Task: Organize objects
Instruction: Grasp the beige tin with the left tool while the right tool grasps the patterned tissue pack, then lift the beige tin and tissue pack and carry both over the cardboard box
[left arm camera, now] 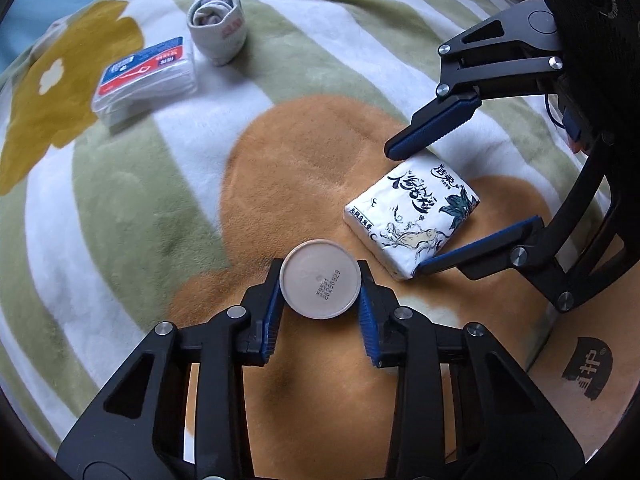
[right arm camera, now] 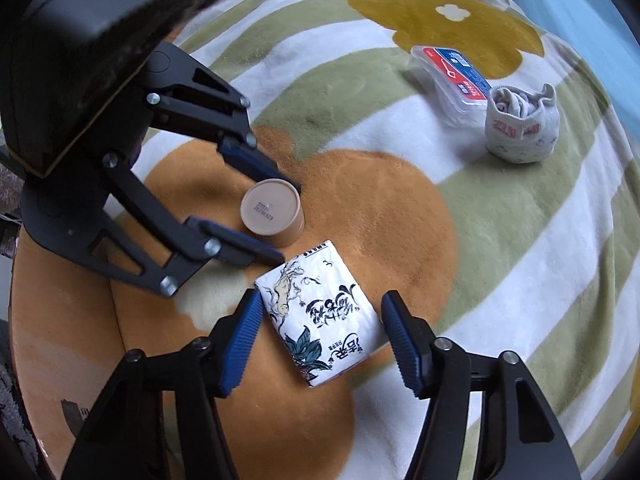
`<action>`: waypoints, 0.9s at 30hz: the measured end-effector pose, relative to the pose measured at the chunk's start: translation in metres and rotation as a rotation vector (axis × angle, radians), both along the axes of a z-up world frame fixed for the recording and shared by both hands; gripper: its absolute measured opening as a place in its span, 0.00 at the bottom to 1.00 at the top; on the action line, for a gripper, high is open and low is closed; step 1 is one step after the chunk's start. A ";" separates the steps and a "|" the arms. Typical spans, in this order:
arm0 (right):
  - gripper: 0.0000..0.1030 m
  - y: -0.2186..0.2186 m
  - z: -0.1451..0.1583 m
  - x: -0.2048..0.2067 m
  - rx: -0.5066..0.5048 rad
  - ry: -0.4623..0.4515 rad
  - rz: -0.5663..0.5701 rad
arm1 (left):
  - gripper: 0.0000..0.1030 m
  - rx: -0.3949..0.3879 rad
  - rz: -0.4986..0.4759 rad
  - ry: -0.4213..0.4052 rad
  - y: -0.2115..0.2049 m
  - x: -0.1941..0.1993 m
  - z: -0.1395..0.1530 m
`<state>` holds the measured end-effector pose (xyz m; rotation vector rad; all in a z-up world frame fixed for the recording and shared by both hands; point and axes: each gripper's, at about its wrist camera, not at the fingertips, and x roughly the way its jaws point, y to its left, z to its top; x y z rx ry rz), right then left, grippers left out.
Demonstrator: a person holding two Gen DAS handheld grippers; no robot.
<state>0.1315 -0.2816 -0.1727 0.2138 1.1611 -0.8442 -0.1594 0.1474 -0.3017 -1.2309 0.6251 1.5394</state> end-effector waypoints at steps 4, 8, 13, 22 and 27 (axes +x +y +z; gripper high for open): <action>0.52 0.003 0.001 0.000 -0.018 0.006 0.009 | 0.29 0.004 -0.006 0.003 -0.001 0.000 0.001; 0.51 0.007 0.004 -0.001 -0.043 0.015 0.038 | 0.29 0.004 -0.007 0.009 -0.002 0.001 0.003; 0.50 0.010 0.007 -0.003 -0.056 0.025 0.053 | 0.29 0.008 0.005 0.009 -0.005 0.000 0.007; 0.50 0.018 0.016 -0.008 -0.085 0.036 0.072 | 0.29 0.020 0.044 0.005 -0.009 -0.004 0.017; 0.50 0.024 0.024 -0.013 -0.105 0.038 0.077 | 0.29 0.024 0.071 0.006 -0.011 -0.007 0.023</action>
